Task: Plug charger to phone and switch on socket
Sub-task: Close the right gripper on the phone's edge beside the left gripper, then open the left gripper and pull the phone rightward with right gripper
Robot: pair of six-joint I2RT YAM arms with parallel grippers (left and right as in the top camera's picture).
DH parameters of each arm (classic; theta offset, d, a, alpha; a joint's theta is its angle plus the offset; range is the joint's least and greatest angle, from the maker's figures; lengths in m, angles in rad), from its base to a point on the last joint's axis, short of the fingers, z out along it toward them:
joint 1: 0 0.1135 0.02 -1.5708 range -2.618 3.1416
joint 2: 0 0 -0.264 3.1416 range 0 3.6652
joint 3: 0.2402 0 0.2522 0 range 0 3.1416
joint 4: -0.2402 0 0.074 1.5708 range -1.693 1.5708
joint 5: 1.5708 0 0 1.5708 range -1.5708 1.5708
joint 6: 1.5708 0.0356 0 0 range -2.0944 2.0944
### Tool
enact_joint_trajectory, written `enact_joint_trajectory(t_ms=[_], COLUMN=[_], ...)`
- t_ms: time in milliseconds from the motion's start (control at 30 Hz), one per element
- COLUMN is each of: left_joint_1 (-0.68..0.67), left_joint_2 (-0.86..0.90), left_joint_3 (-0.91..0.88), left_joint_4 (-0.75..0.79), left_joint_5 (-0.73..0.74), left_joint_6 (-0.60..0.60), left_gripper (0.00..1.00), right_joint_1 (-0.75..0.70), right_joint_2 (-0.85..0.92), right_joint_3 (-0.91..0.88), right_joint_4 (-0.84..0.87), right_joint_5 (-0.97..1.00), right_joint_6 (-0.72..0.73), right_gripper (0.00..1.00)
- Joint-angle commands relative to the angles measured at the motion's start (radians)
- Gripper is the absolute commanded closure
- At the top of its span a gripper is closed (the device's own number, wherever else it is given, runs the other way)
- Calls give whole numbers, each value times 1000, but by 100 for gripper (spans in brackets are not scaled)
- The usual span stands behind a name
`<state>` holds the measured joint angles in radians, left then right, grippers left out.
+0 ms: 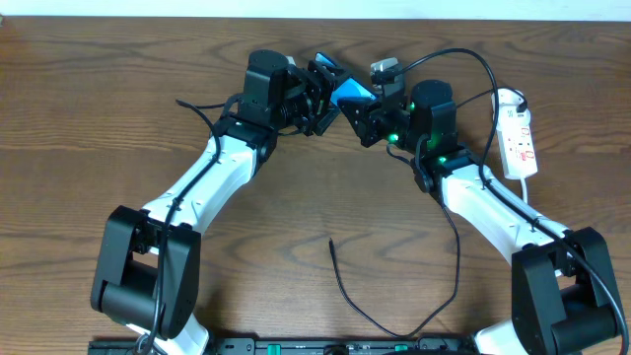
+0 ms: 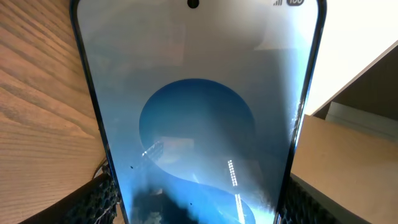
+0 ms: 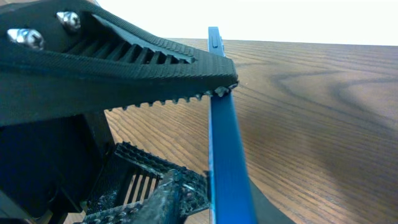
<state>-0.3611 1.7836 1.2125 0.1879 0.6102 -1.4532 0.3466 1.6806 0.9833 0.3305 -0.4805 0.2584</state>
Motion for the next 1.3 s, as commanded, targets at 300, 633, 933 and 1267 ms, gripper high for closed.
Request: enact_joint_trajectory(t_ms=[300, 633, 933, 1267], left_joint_1=[-5, -5, -4, 26], left_joint_2=[-36, -36, -36, -37], left_joint_3=[23, 23, 23, 23], left_joint_4=[16, 16, 16, 53], left_joint_5=[24, 24, 37, 131], left_joint_6=[-4, -4, -4, -4], left_gripper=[93, 71, 12, 12], right_joint_1=[9, 8, -13, -72], right_joint_2=[5, 5, 5, 5], right_joint_3=[22, 22, 22, 22], right_joint_4=[0, 6, 18, 18], right_joint_5=[-8, -8, 19, 46], right_joint_6=[-1, -1, -1, 0], right_gripper=[99, 99, 99, 99])
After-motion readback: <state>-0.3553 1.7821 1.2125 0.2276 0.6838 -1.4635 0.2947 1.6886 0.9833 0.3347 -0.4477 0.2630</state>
